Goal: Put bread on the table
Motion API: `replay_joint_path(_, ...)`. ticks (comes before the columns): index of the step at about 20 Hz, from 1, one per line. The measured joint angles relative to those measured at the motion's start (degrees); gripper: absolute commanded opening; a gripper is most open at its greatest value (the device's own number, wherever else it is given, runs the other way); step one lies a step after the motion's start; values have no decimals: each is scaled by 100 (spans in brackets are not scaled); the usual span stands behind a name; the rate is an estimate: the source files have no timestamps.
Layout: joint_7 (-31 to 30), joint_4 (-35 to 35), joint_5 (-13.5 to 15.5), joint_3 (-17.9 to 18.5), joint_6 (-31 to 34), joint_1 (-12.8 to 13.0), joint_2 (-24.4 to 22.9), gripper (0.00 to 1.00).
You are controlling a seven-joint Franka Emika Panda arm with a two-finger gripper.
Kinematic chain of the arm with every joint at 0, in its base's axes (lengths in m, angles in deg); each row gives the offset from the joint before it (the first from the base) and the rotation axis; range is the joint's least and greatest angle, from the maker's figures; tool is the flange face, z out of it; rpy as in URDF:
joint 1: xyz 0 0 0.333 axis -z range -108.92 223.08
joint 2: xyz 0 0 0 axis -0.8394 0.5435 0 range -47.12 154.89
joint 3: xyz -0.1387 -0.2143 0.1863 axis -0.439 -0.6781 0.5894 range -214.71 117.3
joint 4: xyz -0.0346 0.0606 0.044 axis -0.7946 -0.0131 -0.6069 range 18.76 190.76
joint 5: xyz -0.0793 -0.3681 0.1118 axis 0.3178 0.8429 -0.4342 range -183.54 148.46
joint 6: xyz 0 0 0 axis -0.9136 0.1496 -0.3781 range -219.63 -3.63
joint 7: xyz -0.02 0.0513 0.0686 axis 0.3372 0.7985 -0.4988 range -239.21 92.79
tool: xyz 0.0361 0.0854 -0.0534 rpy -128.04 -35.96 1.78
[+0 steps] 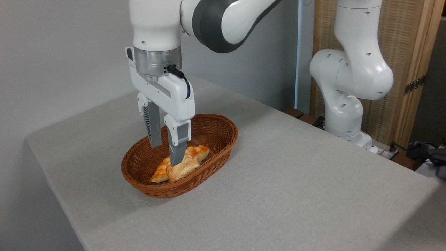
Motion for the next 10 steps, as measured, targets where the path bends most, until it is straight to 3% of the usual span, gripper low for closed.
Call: replay_joint_path(10, 5, -2, 0, -1, 312, 2, 0, 100)
